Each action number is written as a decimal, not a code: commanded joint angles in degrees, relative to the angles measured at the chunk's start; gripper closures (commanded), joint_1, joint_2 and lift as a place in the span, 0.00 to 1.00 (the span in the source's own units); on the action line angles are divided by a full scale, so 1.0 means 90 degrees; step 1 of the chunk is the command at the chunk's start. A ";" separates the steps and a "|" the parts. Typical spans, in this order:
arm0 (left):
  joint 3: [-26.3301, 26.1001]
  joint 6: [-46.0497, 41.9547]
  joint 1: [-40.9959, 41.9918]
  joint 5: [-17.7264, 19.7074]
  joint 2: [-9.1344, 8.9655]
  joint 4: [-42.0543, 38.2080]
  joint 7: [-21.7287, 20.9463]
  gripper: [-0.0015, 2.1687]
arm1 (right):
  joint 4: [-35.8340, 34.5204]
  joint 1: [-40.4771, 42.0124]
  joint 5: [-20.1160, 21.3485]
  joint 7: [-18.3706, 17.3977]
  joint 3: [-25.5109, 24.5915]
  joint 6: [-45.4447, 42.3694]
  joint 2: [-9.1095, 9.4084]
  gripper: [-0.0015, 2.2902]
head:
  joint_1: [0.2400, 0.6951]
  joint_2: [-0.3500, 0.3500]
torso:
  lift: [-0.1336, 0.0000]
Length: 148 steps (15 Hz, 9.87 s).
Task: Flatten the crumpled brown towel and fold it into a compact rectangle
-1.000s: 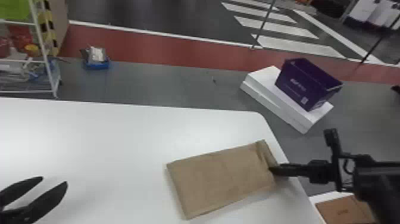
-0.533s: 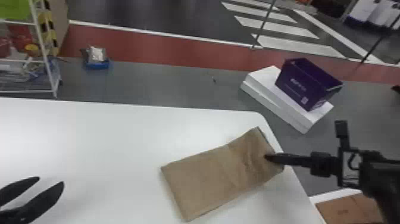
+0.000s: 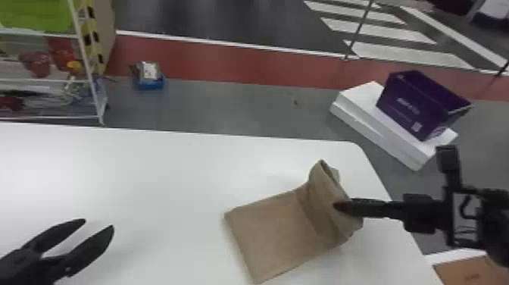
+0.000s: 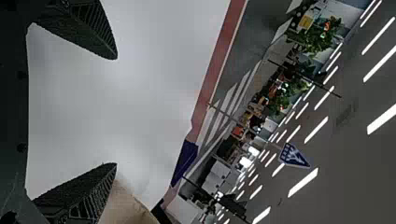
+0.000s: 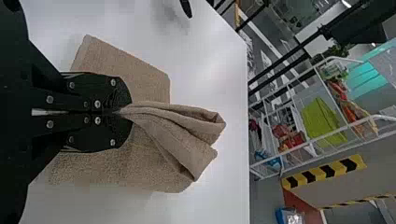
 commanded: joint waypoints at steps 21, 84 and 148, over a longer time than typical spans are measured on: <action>0.0038 0.0000 0.0028 0.0010 -0.0017 -0.0049 -0.0010 0.03 | -0.0995 0.0164 -0.0397 0.0031 0.0791 0.1094 0.0239 0.75 | 1.00 0.43 | 0.07; 0.0116 0.0312 0.0390 0.0234 -0.0017 -0.0782 0.0049 0.03 | -0.1581 -0.1056 0.6331 0.0031 0.5508 -0.3066 -0.0493 0.09 | 1.00 0.52 | 0.07; -0.2286 -0.0684 -0.1114 -0.1982 -0.0017 0.0927 0.1992 0.04 | -0.1083 -0.2726 0.4564 0.0031 0.5127 -0.2460 0.0542 0.57 | 1.00 0.46 | 0.07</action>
